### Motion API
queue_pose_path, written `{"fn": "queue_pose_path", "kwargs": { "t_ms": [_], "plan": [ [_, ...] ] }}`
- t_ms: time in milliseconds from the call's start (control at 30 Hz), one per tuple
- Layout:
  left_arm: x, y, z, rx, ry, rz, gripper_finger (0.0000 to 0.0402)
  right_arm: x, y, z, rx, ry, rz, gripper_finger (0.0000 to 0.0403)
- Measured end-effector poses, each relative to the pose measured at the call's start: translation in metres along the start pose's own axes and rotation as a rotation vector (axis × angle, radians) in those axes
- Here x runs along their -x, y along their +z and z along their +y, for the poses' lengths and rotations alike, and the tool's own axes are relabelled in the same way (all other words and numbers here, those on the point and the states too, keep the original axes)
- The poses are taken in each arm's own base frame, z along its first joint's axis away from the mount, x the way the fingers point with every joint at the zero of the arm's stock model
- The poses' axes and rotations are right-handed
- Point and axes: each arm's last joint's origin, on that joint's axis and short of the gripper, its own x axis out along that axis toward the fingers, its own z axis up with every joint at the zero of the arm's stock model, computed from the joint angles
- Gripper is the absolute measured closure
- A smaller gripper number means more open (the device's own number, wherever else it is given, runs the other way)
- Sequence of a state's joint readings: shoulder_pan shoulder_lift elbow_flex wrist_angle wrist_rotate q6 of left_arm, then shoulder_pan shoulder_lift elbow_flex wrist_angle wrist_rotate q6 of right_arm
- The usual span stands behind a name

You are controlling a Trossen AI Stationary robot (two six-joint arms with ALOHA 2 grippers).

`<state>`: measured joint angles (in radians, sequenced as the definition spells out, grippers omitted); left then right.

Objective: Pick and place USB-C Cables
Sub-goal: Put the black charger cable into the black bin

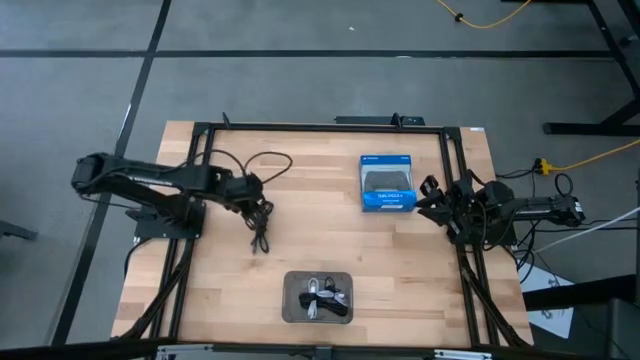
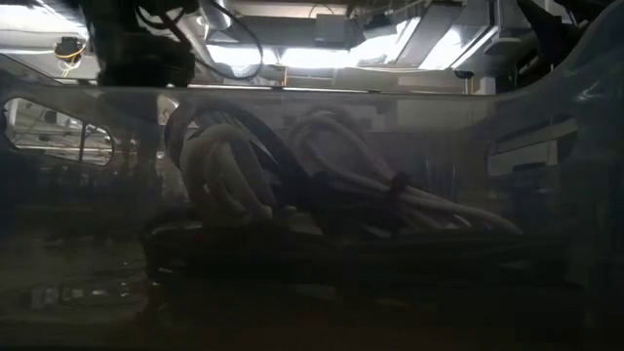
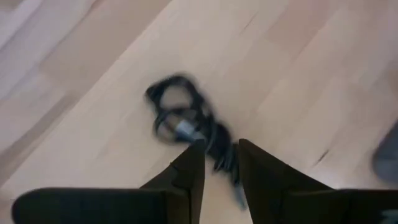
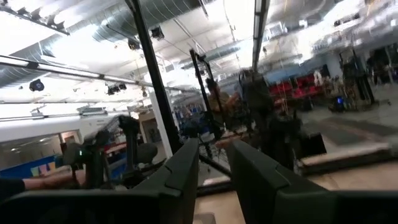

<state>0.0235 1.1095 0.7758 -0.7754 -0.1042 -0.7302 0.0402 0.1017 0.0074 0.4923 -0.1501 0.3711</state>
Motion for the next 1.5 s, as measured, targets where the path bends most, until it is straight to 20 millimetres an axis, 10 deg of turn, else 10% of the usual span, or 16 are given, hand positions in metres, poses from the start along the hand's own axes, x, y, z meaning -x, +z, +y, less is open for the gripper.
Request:
{"fn": "queue_pose_path", "kwargs": {
  "t_ms": [833,1000,1500],
  "plan": [
    [-0.099,-0.008,-0.022,-0.154,0.132,0.2,0.0313,0.0,-0.001,-0.001,-0.009,-0.006,0.014,0.0305],
    [-0.104,-0.011,-0.026,-0.231,0.136,0.182,0.0381,0.0,-0.002,-0.001,-0.021,-0.008,0.019,0.0305],
    [0.012,0.037,-0.13,-0.52,-0.186,-0.227,0.0399,0.0,-0.005,-0.002,-0.026,-0.019,0.048,0.0305]
  ]
}}
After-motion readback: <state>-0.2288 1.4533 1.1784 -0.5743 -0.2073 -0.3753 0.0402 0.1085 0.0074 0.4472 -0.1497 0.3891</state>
